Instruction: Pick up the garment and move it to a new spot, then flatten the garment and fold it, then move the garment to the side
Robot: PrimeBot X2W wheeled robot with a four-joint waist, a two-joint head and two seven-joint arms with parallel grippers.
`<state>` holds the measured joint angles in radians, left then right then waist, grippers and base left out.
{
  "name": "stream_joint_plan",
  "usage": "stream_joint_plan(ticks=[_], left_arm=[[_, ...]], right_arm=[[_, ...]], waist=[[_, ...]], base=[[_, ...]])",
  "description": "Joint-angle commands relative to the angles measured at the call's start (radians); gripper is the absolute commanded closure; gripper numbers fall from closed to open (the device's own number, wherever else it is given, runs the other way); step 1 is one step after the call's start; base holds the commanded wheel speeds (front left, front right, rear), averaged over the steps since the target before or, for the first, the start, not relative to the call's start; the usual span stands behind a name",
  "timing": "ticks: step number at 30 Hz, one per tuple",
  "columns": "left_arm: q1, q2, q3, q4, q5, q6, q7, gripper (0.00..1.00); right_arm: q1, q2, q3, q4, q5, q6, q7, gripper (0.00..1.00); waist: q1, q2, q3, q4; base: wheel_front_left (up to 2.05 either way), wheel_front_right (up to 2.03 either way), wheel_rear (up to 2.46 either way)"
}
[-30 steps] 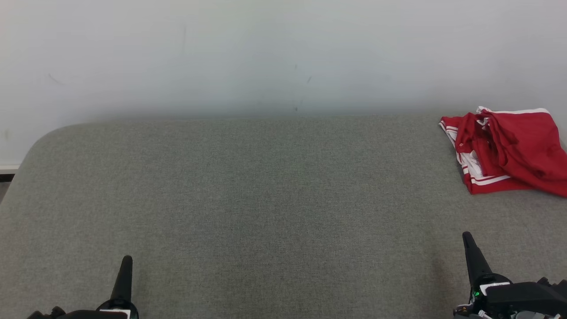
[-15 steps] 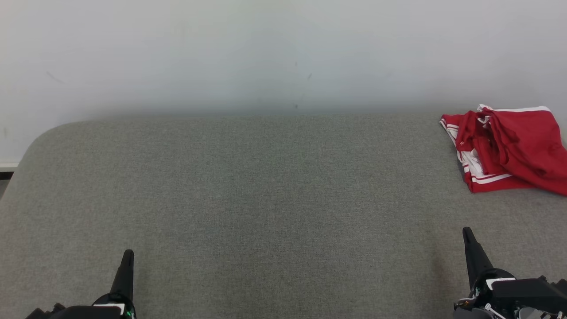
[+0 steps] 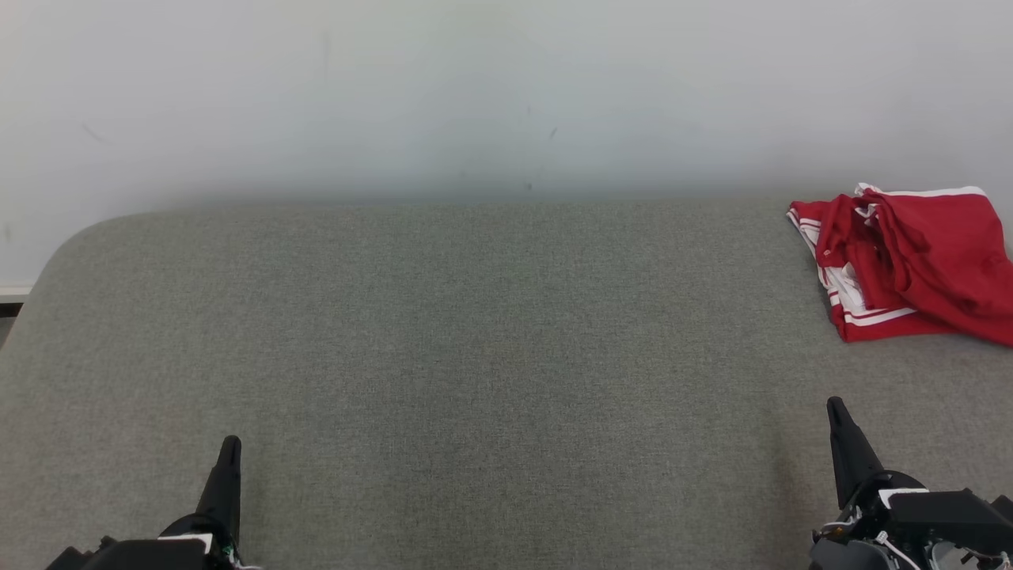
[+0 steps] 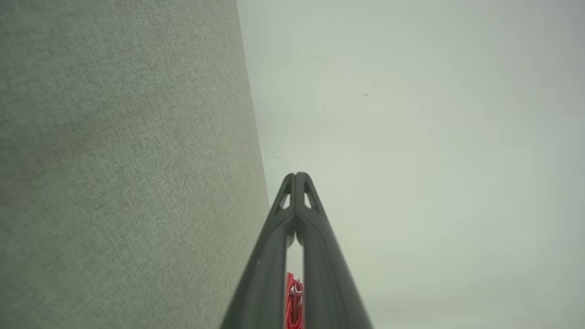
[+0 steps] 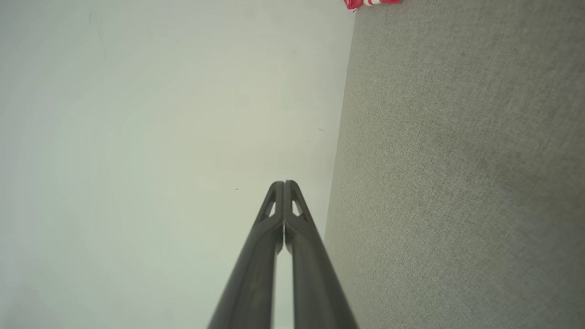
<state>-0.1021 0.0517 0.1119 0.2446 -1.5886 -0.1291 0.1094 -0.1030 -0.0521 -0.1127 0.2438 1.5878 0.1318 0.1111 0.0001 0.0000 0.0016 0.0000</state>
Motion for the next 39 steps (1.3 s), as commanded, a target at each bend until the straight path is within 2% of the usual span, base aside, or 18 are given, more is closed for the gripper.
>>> stream_joint_plan(ticks=[1,39], left_arm=[[-0.011,-0.003,0.004,0.002,-0.018,-0.003,0.006,1.00],[-0.012,-0.003,0.004,0.002,-0.027,-0.003,0.007,1.00]], right_arm=[[-0.009,0.003,-0.004,0.002,0.021,-0.002,0.005,1.00],[-0.010,0.003,-0.003,0.002,0.025,-0.002,0.006,1.00]], waist=[[-0.0001,0.0000,0.001,0.000],[-0.0001,0.0000,0.002,0.000]], base=[[0.00,0.00,0.00],[0.00,0.00,0.00]])
